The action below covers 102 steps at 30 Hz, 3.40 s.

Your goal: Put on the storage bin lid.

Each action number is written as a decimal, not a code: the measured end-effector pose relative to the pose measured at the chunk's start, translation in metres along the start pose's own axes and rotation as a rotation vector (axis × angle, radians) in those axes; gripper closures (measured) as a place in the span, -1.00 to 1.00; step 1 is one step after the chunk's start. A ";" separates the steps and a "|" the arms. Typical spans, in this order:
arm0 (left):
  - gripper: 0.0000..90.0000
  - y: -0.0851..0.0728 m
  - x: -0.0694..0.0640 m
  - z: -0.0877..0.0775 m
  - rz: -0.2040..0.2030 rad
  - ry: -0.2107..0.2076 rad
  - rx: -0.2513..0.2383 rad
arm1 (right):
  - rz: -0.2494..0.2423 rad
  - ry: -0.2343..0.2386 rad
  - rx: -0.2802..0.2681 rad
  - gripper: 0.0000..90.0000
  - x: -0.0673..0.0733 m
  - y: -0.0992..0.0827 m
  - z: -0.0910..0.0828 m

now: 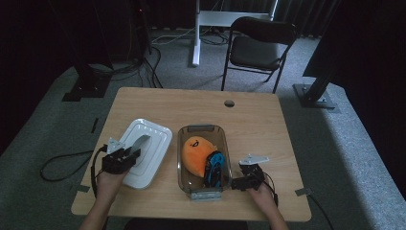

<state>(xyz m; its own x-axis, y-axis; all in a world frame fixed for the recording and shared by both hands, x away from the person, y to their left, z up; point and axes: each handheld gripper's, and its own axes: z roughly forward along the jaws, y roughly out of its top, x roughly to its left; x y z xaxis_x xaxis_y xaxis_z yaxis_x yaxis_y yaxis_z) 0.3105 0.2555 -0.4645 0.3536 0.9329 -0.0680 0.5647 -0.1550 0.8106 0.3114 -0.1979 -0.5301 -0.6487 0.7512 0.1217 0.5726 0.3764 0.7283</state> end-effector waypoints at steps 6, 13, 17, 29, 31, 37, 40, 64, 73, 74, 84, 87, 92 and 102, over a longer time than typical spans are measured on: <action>0.50 0.010 0.006 -0.013 -0.006 0.000 -0.030 | -0.015 -0.002 0.005 -0.74 0.005 0.002 0.004; 0.50 0.018 0.004 -0.021 -0.005 -0.022 -0.054 | -0.028 -0.003 0.008 -0.74 0.009 0.003 0.008; 0.50 0.024 0.000 -0.025 0.007 -0.031 -0.067 | -0.034 -0.008 0.008 -0.74 0.012 0.004 0.009; 0.50 0.038 -0.012 -0.032 0.035 -0.072 -0.093 | -0.059 0.000 0.008 -0.74 0.023 0.008 0.018; 0.50 0.039 -0.015 -0.031 0.043 -0.077 -0.090 | -0.068 -0.004 0.009 -0.74 0.026 0.010 0.019; 0.50 0.042 -0.020 -0.031 0.043 -0.084 -0.103 | -0.097 -0.013 0.009 -0.74 0.036 0.014 0.025; 0.50 0.044 -0.019 -0.033 0.047 -0.087 -0.103 | -0.098 -0.010 0.007 -0.74 0.039 0.014 0.027; 0.50 0.060 -0.030 -0.035 0.057 -0.153 -0.125 | -0.180 0.024 0.031 -0.75 0.067 0.029 0.051; 0.50 0.067 -0.045 -0.025 0.095 -0.187 -0.107 | -0.180 0.032 0.027 -0.75 0.076 0.033 0.059; 0.50 0.067 -0.047 -0.024 0.099 -0.195 -0.102 | -0.184 0.033 0.028 -0.75 0.077 0.034 0.060; 0.50 0.076 -0.066 -0.007 0.117 -0.281 -0.082 | -0.202 0.053 0.054 -0.75 0.080 0.026 0.064; 0.50 0.077 -0.074 -0.002 0.116 -0.298 -0.072 | -0.202 0.044 0.039 -0.75 0.077 0.024 0.059; 0.50 0.076 -0.086 0.006 0.127 -0.311 -0.053 | -0.176 0.011 0.019 -0.75 0.065 0.023 0.050; 0.50 0.079 -0.095 0.015 0.119 -0.327 -0.023 | -0.147 -0.004 0.001 -0.75 0.056 0.024 0.043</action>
<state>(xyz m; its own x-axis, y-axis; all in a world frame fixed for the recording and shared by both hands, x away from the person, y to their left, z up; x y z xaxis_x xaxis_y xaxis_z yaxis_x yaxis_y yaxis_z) 0.3327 0.1493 -0.4023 0.6380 0.7549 -0.1519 0.4894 -0.2453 0.8368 0.3107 -0.1236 -0.5350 -0.7237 0.6900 0.0107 0.4716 0.4832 0.7376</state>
